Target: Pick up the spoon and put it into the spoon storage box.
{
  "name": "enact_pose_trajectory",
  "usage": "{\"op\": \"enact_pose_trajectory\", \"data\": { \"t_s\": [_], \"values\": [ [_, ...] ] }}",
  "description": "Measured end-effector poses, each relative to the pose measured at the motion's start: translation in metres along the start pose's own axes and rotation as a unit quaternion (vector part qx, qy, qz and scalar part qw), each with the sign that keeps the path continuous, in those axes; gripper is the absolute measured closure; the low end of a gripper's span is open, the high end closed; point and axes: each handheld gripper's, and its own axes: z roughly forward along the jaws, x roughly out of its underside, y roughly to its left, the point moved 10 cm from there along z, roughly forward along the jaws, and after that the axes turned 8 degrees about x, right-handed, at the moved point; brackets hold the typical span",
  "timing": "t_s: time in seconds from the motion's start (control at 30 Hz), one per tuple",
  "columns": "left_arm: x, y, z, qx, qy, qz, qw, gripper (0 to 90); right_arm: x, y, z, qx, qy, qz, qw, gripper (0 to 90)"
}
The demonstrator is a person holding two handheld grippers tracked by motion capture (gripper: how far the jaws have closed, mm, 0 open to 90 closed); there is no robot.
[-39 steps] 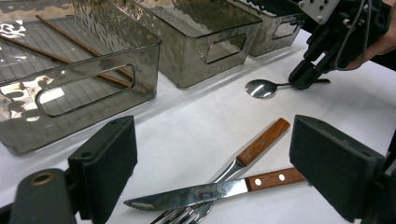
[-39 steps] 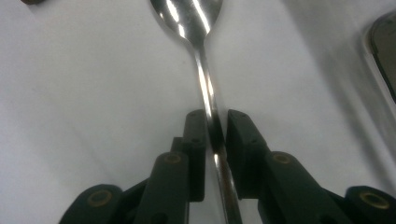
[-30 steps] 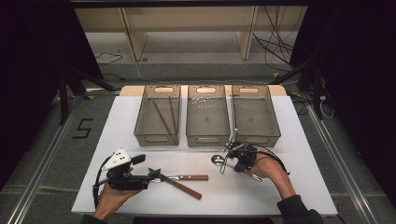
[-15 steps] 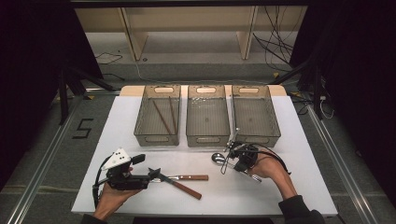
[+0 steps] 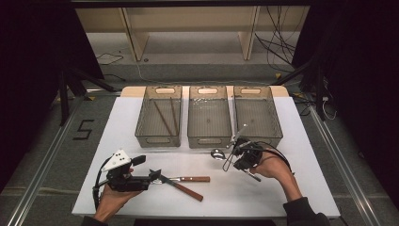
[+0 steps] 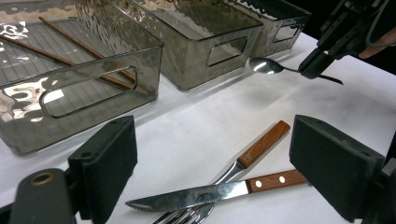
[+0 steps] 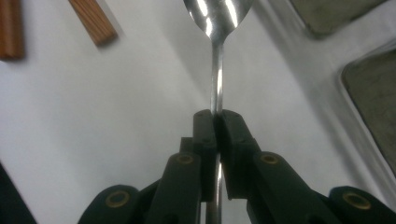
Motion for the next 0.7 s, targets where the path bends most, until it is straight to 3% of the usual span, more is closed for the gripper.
{"op": "enact_pose_trajectory", "data": {
  "t_s": [0.2,0.47,0.7],
  "values": [
    [-0.001,0.002,-0.001,-0.005,-0.004,-0.002,1.0,14.8,-0.017,-0.003,-0.019,-0.013,-0.063,0.024,0.9977,85.7],
    [-0.001,0.005,-0.003,-0.012,-0.008,0.0,0.9999,14.8,-0.048,-0.019,-0.042,-0.013,-0.143,0.073,0.987,85.6],
    [-0.002,0.007,-0.005,-0.019,-0.016,0.003,0.9997,14.8,-0.072,-0.029,-0.05,-0.009,-0.179,0.099,0.9788,85.7]
  ]
}}
